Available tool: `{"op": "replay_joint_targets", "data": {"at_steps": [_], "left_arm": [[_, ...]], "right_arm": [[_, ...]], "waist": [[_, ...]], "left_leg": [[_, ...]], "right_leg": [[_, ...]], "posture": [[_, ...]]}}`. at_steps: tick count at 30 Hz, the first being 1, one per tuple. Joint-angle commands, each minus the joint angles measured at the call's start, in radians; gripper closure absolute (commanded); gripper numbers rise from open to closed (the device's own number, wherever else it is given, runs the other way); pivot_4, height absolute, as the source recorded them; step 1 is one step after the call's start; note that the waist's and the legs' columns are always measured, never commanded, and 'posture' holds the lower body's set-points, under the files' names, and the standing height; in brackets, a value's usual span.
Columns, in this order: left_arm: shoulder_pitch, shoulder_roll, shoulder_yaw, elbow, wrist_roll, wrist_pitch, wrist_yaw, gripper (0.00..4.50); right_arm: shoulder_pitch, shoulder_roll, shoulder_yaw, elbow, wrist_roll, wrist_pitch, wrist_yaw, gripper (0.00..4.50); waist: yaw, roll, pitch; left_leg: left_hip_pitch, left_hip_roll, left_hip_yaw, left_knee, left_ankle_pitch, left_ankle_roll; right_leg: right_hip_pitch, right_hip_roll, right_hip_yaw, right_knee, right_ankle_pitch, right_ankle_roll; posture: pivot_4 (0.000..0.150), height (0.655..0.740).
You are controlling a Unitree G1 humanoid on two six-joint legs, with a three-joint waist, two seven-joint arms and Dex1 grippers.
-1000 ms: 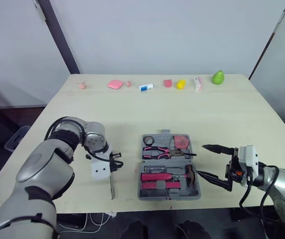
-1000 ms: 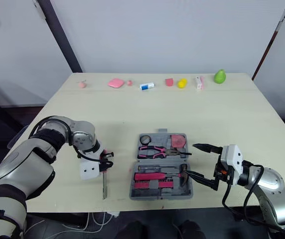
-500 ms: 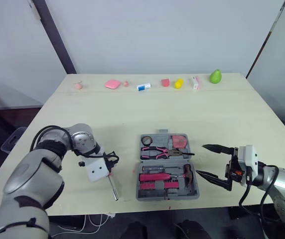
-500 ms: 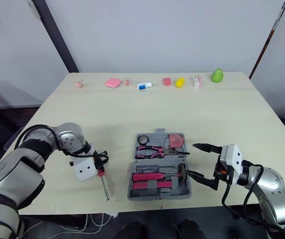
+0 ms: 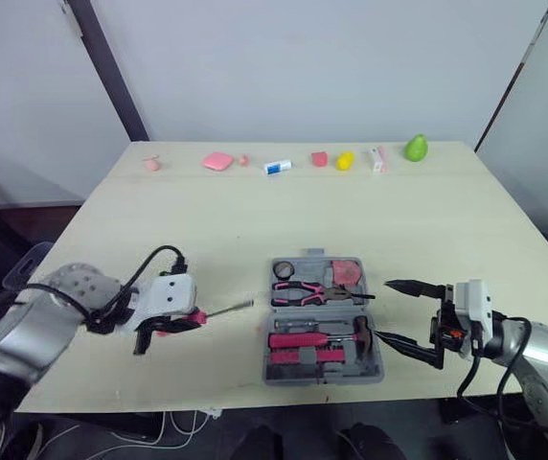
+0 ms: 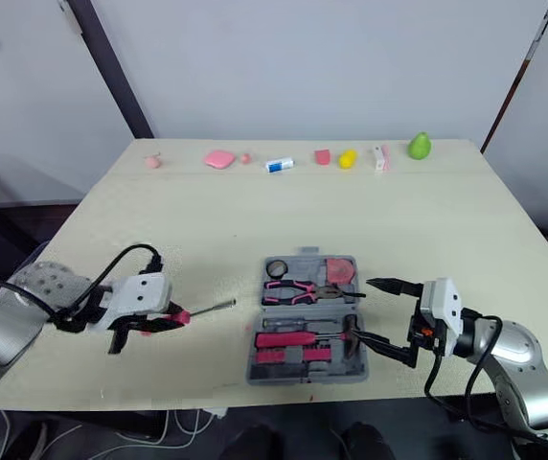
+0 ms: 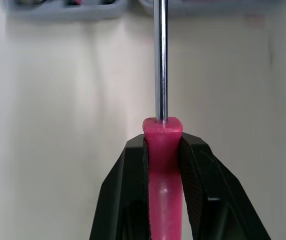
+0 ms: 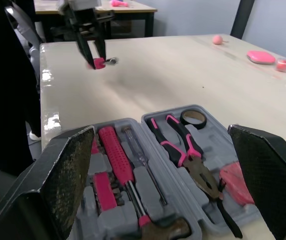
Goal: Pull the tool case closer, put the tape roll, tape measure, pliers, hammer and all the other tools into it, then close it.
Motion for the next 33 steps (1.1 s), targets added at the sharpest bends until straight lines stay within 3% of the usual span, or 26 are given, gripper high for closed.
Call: {"op": "replay_joint_targets", "data": {"at_steps": [1, 4, 9, 15, 21, 32, 33], "left_arm": [[0.037, -0.057, 0.14, -0.168, -0.087, 0.342, 0.153, 4.11], [0.052, -0.171, 0.231, -0.246, -0.148, 0.632, 0.29, 4.11], [-0.022, -0.344, 0.319, -0.265, -0.183, 0.925, 0.451, 4.11], [-0.092, -0.507, 0.35, -0.229, -0.136, 1.097, 0.63, 4.11], [-0.113, -0.578, 0.314, -0.16, -0.078, 1.117, 0.747, 4.11], [-0.14, -0.688, 0.307, -0.095, -0.065, 1.056, 0.815, 4.11], [-0.14, -0.693, 0.309, -0.093, -0.066, 1.051, 0.816, 3.09]], "right_arm": [[-0.01, -0.009, -0.011, -0.012, 0.022, -0.001, 0.02, 0.0], [-0.018, -0.021, -0.01, -0.005, 0.039, 0.015, 0.048, 0.0], [-0.051, -0.036, -0.009, 0.023, 0.04, 0.025, 0.09, 0.0], [-0.07, -0.038, -0.017, 0.051, 0.029, 0.016, 0.112, 0.0], [-0.057, -0.039, -0.02, 0.047, 0.023, 0.008, 0.112, 0.0], [-0.038, -0.036, -0.017, 0.029, 0.015, 0.004, 0.097, 0.0], [-0.038, -0.035, -0.016, 0.028, 0.015, 0.004, 0.096, 0.0]], "waist": [[0.003, 0.0, 0.0], [-0.001, -0.001, 0.0], [-0.003, -0.001, 0.0], [-0.002, -0.002, 0.0], [-0.004, -0.003, 0.0], [0.003, -0.001, -0.002], [0.003, -0.001, -0.002]], "left_leg": [[0.0, -0.001, -0.001, 0.0, 0.0, 0.0], [0.0, -0.003, 0.0, 0.0, 0.0, 0.0], [0.0, -0.004, -0.002, 0.0, 0.0, 0.0], [0.0, -0.004, -0.002, 0.001, 0.0, 0.0], [0.0, -0.005, -0.003, 0.001, 0.0, 0.0], [0.001, -0.005, -0.003, 0.001, 0.0, 0.0], [0.001, -0.005, -0.003, 0.001, 0.0, 0.0]], "right_leg": [[0.0, 0.0, 0.0, 0.0, 0.0, 0.0], [0.0, 0.001, 0.0, 0.001, 0.0, 0.0], [0.0, 0.002, -0.001, 0.0, 0.0, 0.0], [0.001, 0.001, 0.0, 0.0, 0.0, -0.001], [0.0, 0.0, 0.0, 0.0, 0.001, -0.001], [0.001, -0.001, 0.001, 0.001, 0.001, 0.0], [0.002, -0.001, 0.0, 0.001, 0.001, 0.0]], "posture": [[0.15, 0.74], [0.15, 0.74], [0.15, 0.74], [0.15, 0.74], [0.15, 0.74], [0.15, 0.74], [0.15, 0.74]]}}
